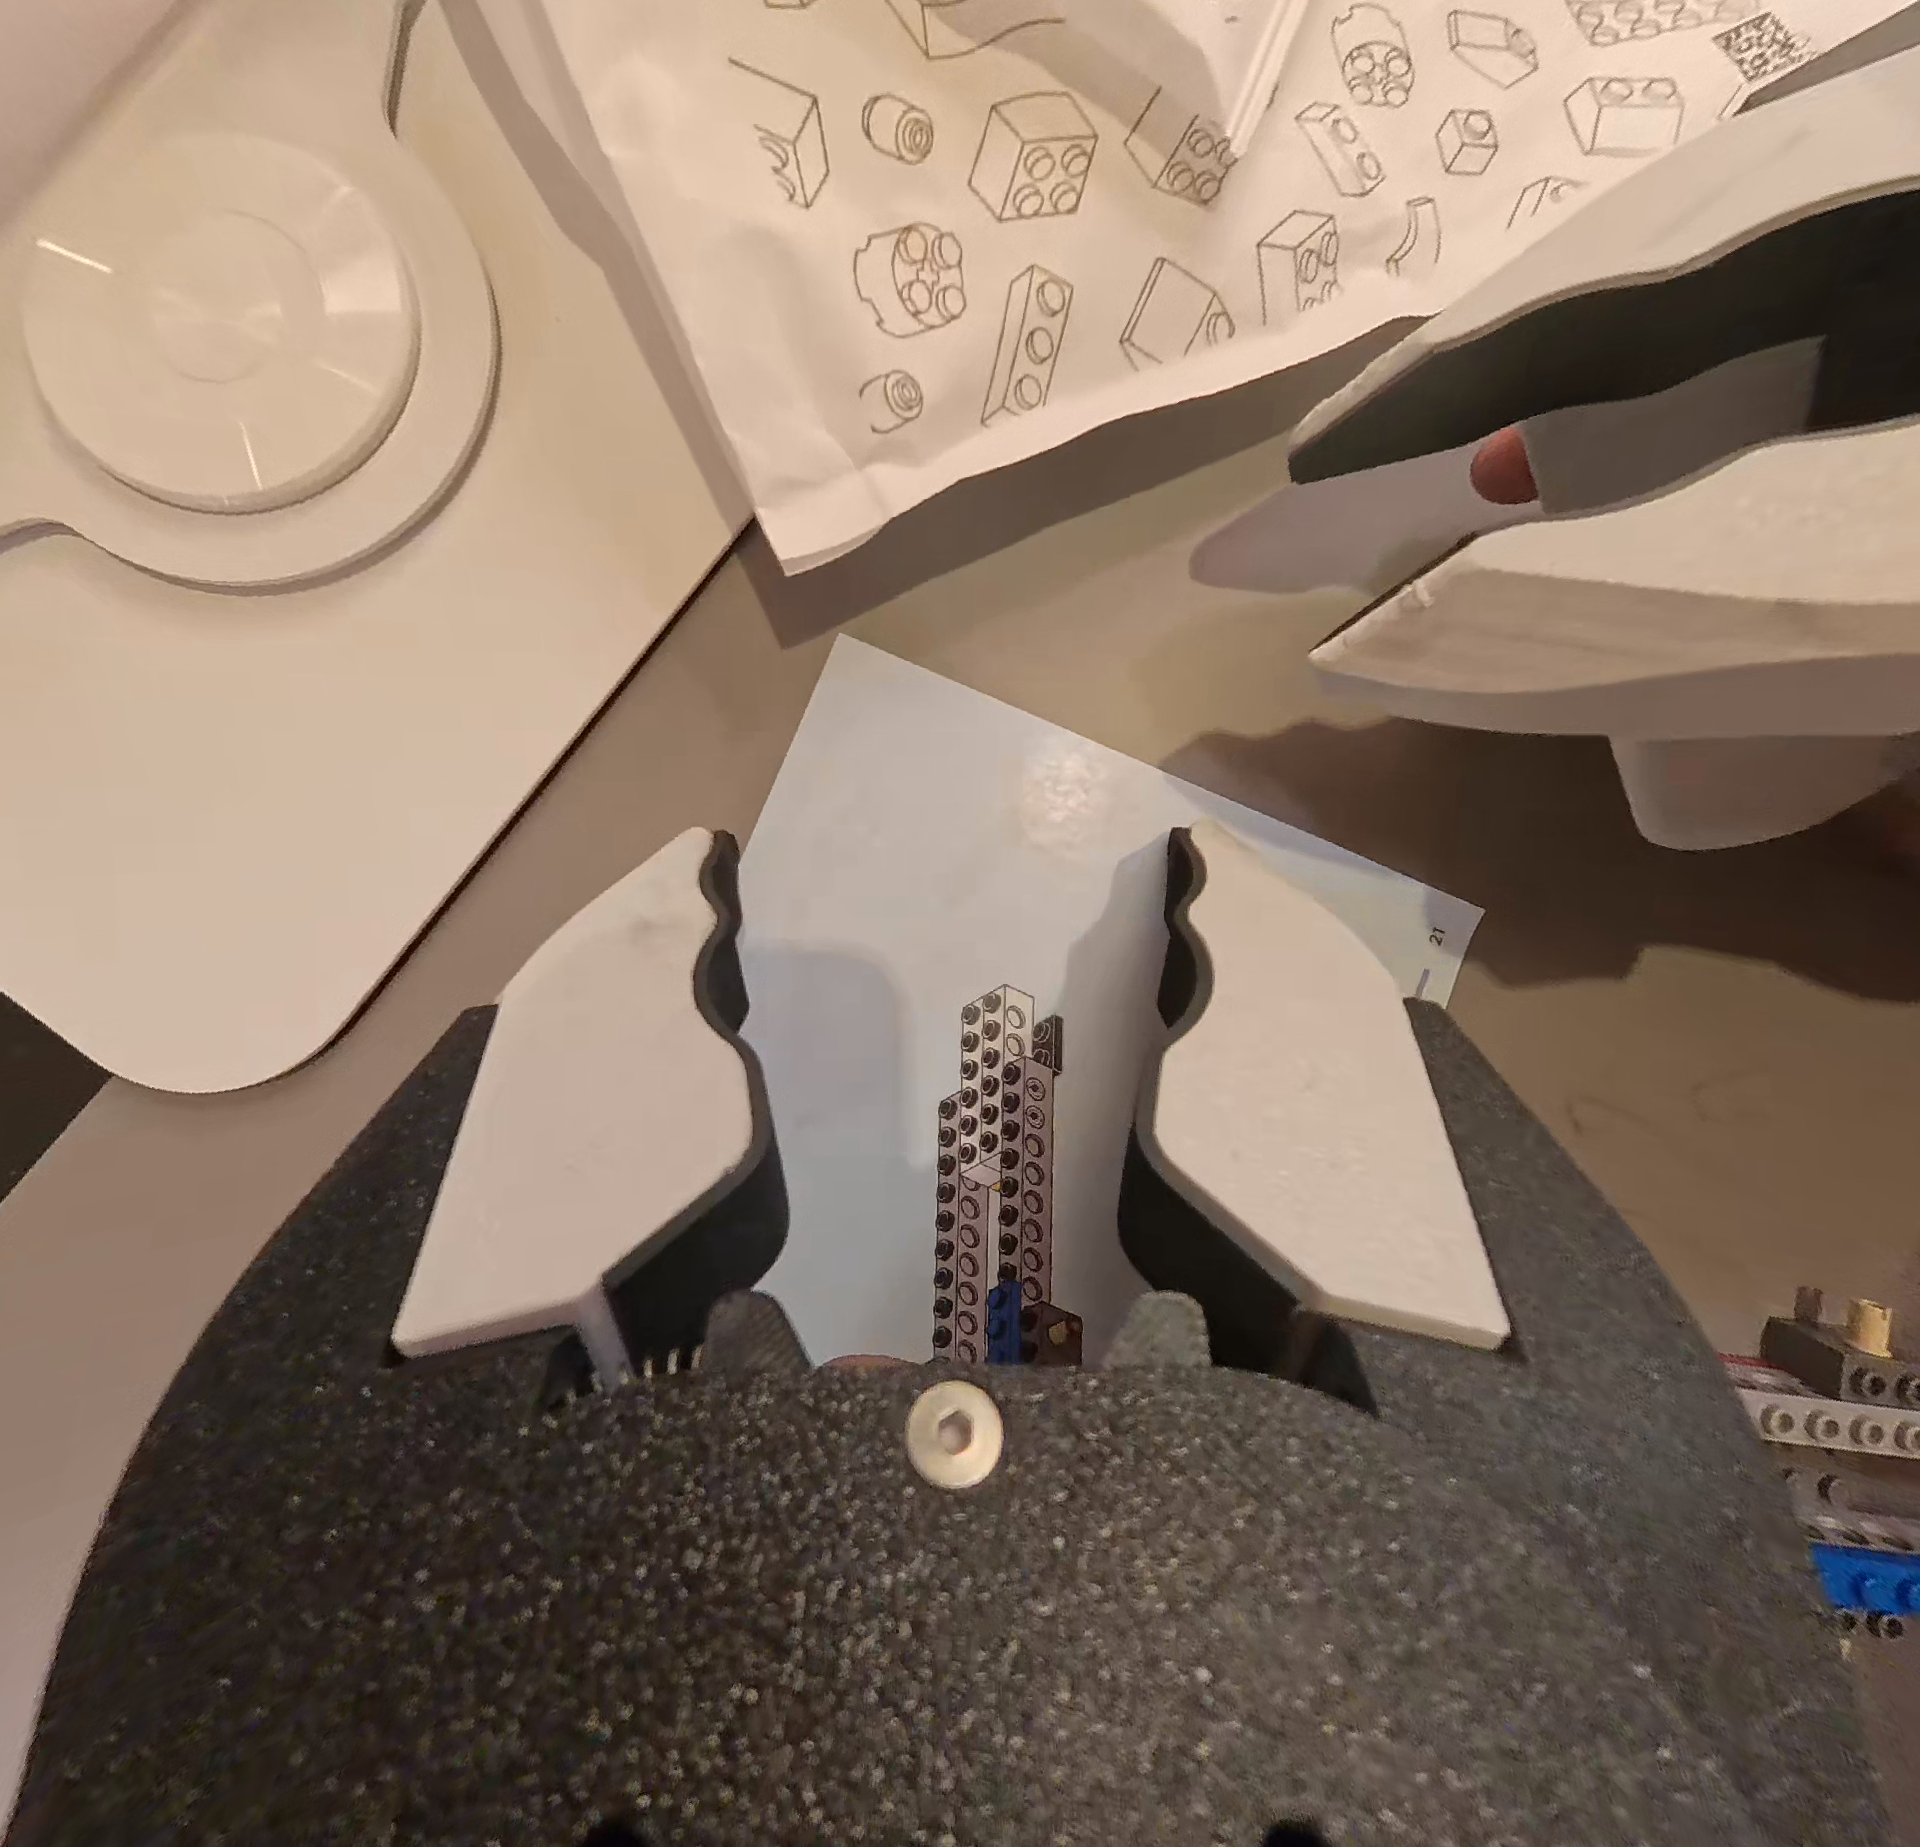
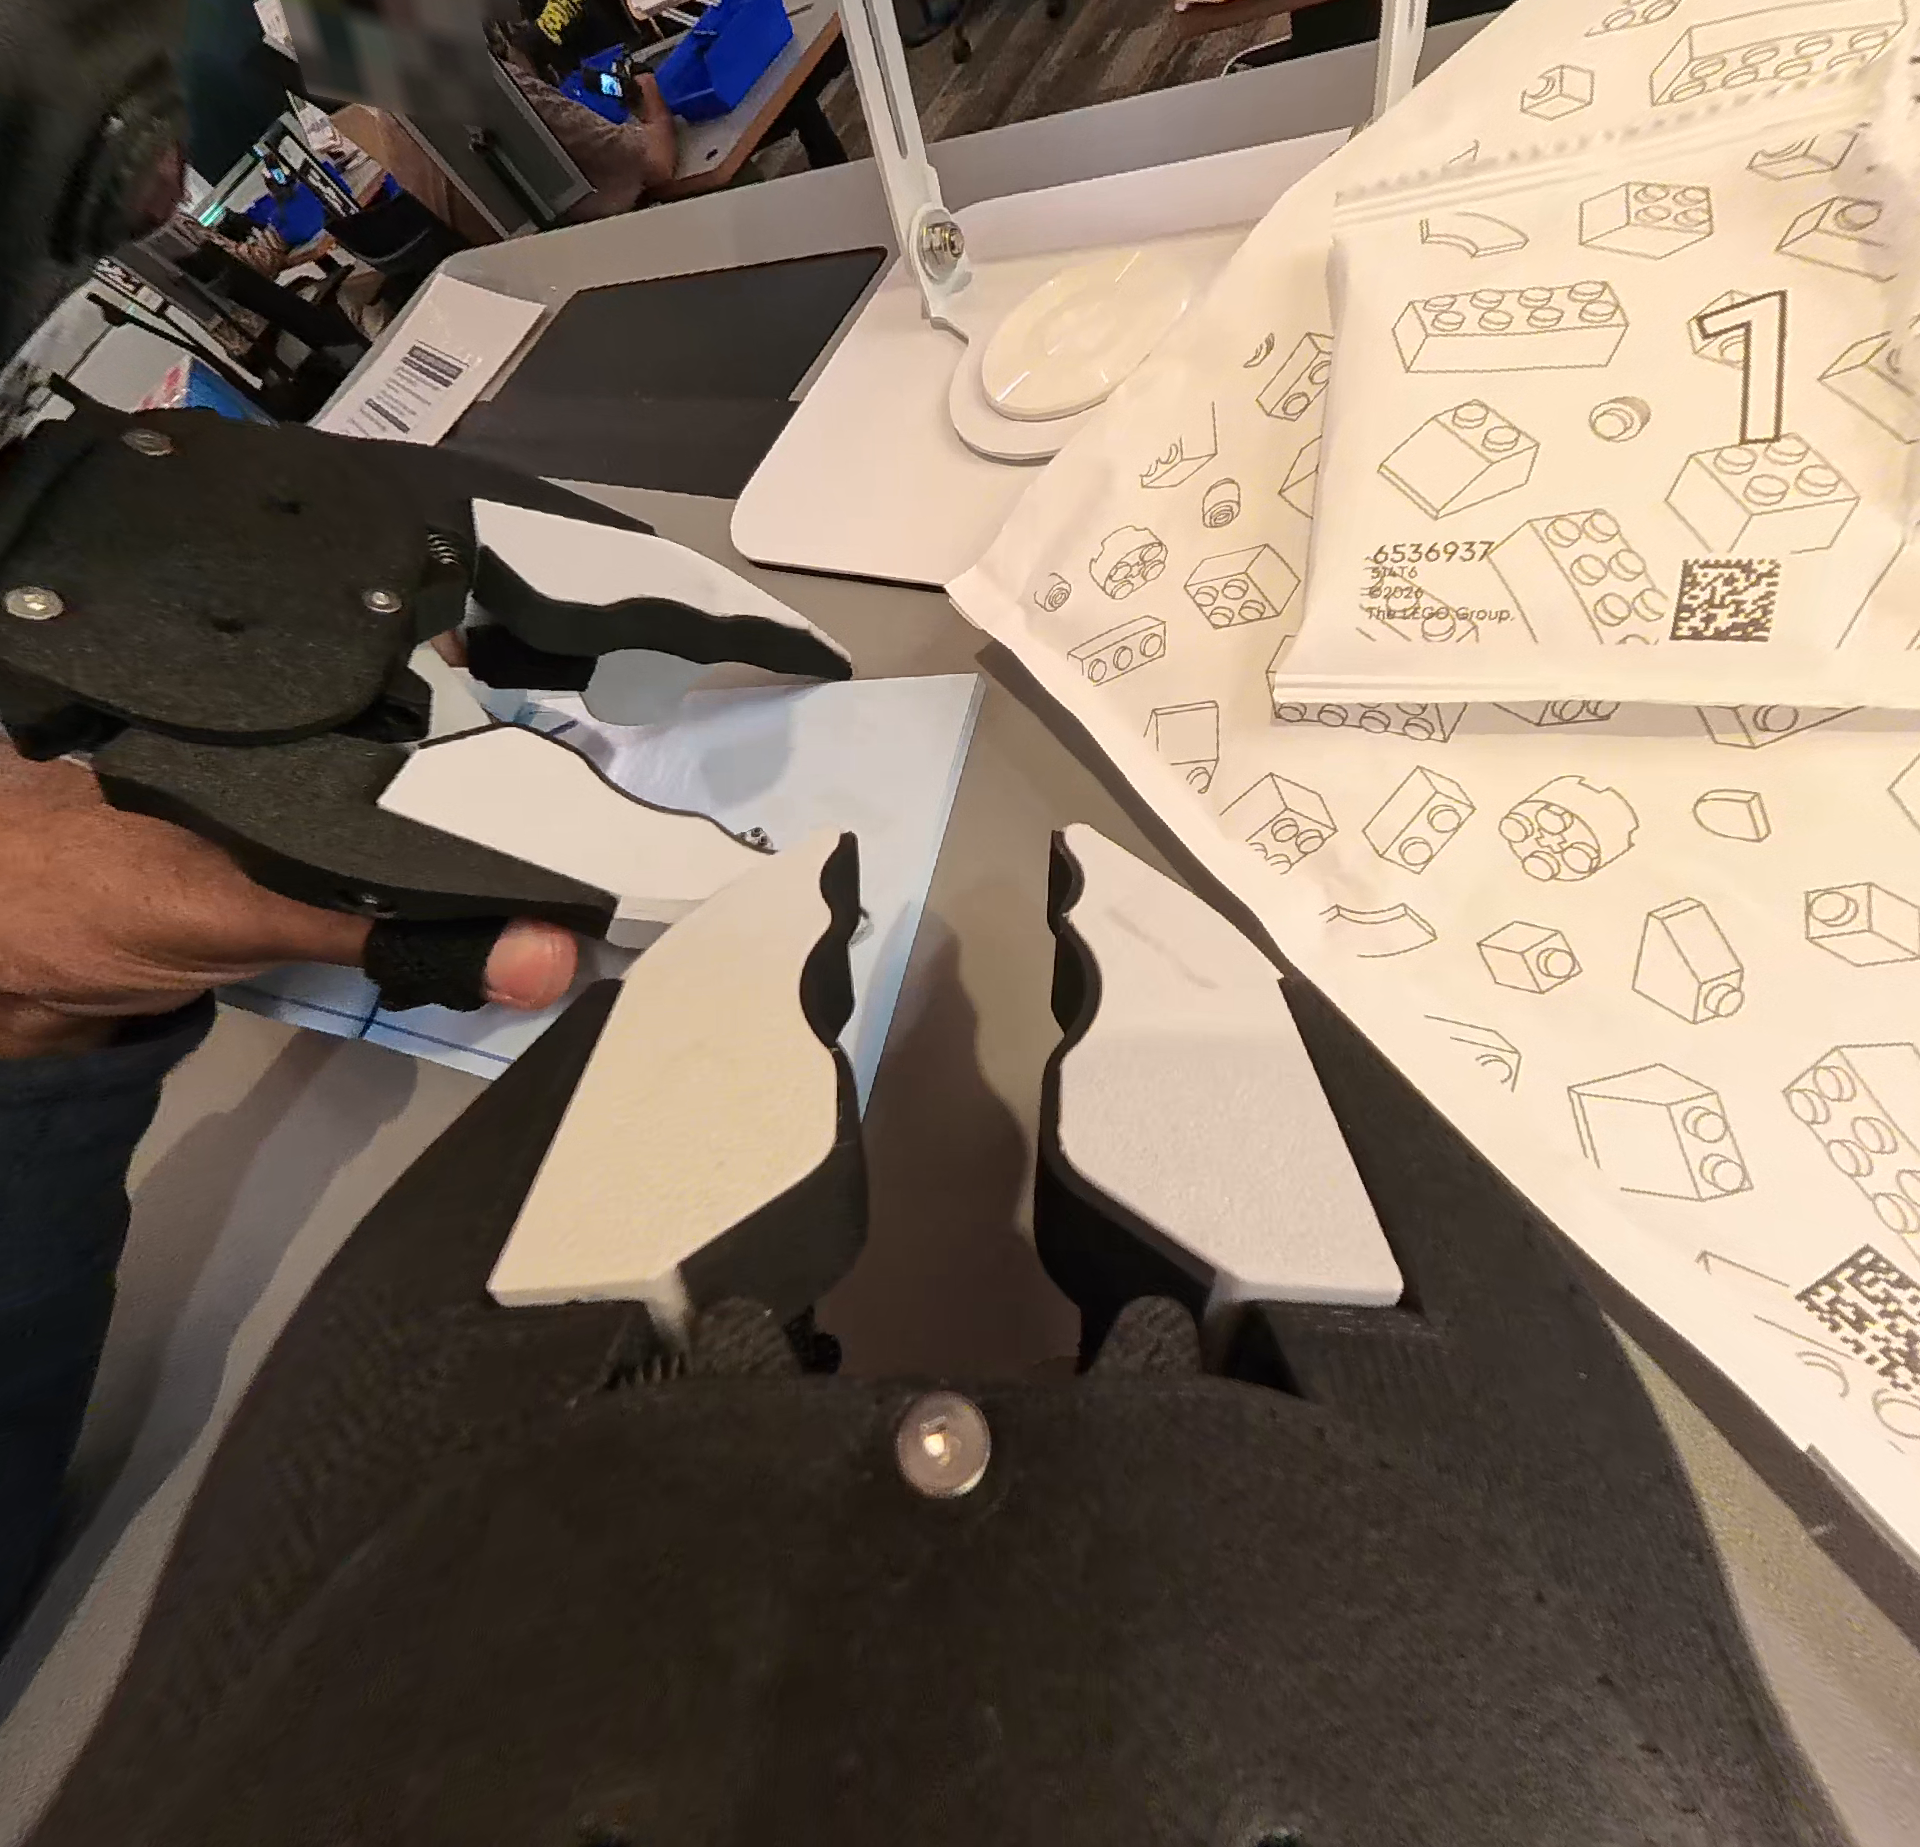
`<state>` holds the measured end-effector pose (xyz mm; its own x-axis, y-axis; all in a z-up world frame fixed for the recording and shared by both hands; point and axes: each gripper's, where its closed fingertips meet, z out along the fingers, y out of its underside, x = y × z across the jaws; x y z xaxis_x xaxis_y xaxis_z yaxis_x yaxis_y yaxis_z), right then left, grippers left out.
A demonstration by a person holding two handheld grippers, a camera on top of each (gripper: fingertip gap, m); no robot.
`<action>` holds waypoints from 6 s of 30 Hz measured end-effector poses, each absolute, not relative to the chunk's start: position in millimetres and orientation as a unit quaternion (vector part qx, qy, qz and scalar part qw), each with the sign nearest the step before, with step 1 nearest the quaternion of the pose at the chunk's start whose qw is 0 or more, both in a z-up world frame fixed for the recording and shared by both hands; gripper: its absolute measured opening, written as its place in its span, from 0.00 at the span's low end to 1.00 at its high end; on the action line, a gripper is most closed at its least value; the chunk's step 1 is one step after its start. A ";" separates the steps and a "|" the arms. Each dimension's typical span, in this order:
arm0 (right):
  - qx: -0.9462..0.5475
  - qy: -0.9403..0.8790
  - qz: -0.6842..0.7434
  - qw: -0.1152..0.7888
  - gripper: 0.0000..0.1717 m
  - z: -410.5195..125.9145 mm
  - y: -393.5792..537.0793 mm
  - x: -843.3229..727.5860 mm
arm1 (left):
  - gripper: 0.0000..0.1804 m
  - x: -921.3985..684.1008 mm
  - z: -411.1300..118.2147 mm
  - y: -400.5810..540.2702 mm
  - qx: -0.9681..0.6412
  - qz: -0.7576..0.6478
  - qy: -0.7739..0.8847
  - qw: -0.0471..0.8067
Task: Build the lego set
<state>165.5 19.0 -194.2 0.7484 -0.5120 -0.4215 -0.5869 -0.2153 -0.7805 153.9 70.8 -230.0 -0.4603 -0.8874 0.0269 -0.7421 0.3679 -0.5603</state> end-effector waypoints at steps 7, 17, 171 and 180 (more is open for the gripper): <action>-0.779 0.353 0.036 0.518 0.20 -194.3 19.1 165.2 | 0.44 150.3 -227.3 70.2 -0.492 -0.250 0.821 0.144; -0.784 0.352 0.027 0.511 0.20 -195.9 19.2 165.7 | 0.41 143.9 -218.6 71.4 -0.481 -0.245 0.829 0.145; -0.926 0.150 0.028 0.344 0.21 -189.0 131.2 25.7 | 0.21 -19.5 -160.6 245.8 -0.671 -0.306 0.652 0.176; -0.912 0.149 0.026 0.382 0.21 -174.0 151.1 15.4 | 0.26 -57.9 -181.3 270.3 -0.620 -0.147 0.751 0.175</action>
<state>15.4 151.1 -174.0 0.9540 -0.2525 -0.1617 -0.2924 -0.6635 -0.6887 -57.9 270.3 -181.3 -0.1706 -0.9821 -0.0801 -0.8796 0.1884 -0.4369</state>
